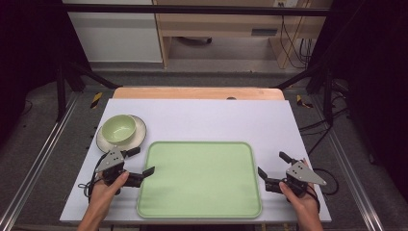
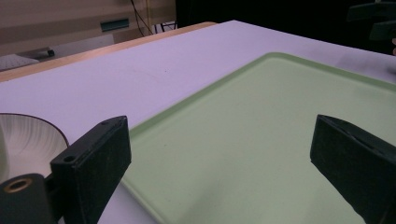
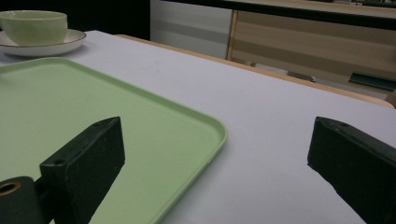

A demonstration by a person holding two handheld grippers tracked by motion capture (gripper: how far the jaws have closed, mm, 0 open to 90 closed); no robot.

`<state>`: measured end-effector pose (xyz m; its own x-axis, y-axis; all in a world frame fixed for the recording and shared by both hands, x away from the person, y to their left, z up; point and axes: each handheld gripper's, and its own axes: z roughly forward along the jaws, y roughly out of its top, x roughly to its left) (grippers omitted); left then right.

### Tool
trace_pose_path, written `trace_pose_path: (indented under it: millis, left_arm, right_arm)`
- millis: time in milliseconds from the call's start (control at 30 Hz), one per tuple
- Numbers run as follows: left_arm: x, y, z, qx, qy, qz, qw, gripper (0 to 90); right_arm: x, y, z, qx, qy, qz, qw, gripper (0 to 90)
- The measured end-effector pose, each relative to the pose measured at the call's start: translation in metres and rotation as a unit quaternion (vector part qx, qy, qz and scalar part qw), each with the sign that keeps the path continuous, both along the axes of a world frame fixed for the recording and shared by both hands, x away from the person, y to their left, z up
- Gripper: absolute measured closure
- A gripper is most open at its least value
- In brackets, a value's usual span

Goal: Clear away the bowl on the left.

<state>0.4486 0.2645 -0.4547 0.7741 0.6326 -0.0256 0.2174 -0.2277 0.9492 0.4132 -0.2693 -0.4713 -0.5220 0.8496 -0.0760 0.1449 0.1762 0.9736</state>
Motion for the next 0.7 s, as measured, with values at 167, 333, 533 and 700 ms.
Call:
trace_pose_path:
  millis: [167, 333, 533, 700]
  left_arm:
    - [0.0005, -0.0011, -0.0007, 0.005, 0.001, 0.007, 1.0, 5.4]
    - [0.0008, -0.0003, -0.0001, 0.008, 0.005, 0.028, 0.9996, 4.7]
    - [0.0019, 0.0011, 0.001, 0.007, 0.011, 0.055, 0.9984, 4.1]
    - [0.0019, 0.0064, 0.0039, 0.016, 0.01, 0.076, 0.997, 4.1]
  right_arm:
    - [0.0001, 0.0006, -0.0003, 0.002, 0.003, -0.003, 1.0, 4.3]
    - [0.0001, 0.0017, -0.0004, -0.003, 0.006, -0.01, 0.9999, 4.4]
    - [0.0005, 0.0027, 0.0, -0.004, 0.006, -0.015, 0.9999, 4.4]
    - [0.0003, 0.0025, 0.0004, -0.003, 0.008, -0.02, 0.9998, 4.4]
